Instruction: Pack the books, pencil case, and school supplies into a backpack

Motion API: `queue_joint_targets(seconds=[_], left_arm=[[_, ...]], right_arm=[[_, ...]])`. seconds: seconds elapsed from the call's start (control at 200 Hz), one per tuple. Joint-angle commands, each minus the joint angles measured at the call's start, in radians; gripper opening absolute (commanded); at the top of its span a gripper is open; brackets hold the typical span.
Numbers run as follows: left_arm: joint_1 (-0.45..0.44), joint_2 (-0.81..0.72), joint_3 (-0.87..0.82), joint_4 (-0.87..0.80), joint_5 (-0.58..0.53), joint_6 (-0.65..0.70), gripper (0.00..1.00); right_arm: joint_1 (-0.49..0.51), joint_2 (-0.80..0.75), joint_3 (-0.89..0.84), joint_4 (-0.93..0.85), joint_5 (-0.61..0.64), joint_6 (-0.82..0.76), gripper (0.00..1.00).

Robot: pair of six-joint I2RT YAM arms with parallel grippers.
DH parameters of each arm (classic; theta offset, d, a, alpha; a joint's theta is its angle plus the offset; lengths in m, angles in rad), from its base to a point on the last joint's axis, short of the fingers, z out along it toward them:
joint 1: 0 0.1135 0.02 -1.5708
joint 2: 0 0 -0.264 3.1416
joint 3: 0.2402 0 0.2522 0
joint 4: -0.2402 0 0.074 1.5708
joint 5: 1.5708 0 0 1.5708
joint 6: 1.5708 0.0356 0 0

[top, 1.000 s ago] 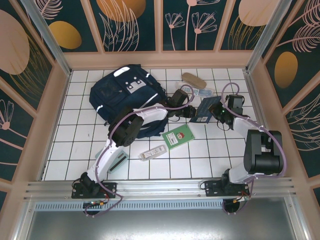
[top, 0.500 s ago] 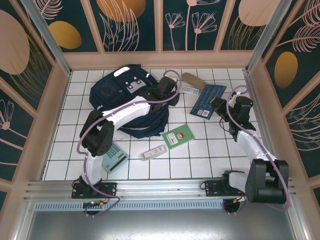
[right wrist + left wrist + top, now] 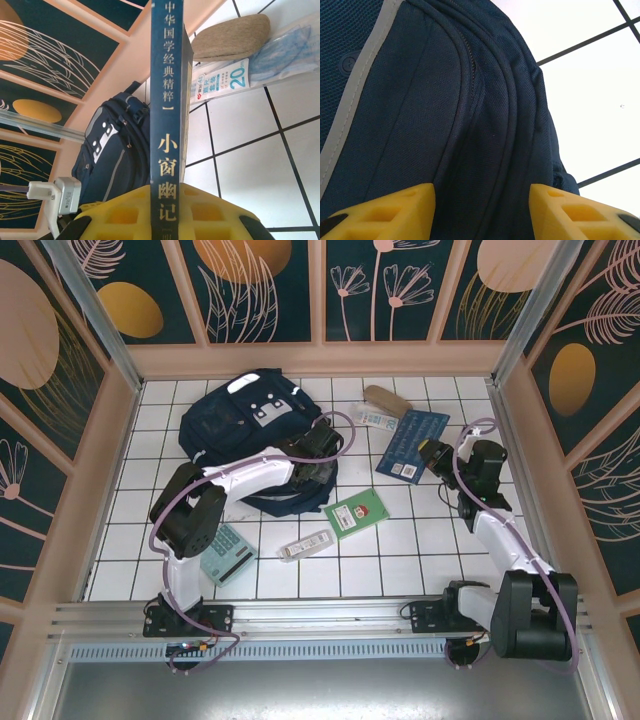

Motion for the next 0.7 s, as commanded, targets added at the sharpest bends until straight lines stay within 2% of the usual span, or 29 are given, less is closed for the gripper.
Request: queue_joint_targets(seconds=[0.0, 0.34, 0.696], left_arm=[[0.001, 0.002, 0.015, -0.053, 0.012, 0.015, 0.52], [-0.021, -0.075, -0.026, -0.002, 0.117, 0.006, 0.53], [-0.025, 0.0, -0.018, -0.051, 0.039, 0.018, 0.49]], right_arm=[[0.001, -0.024, -0.008, 0.08, -0.03, 0.021, 0.0], [0.002, -0.018, -0.018, 0.091, -0.03, 0.03, 0.0], [0.003, -0.013, -0.019, 0.094, -0.033, 0.033, 0.0]])
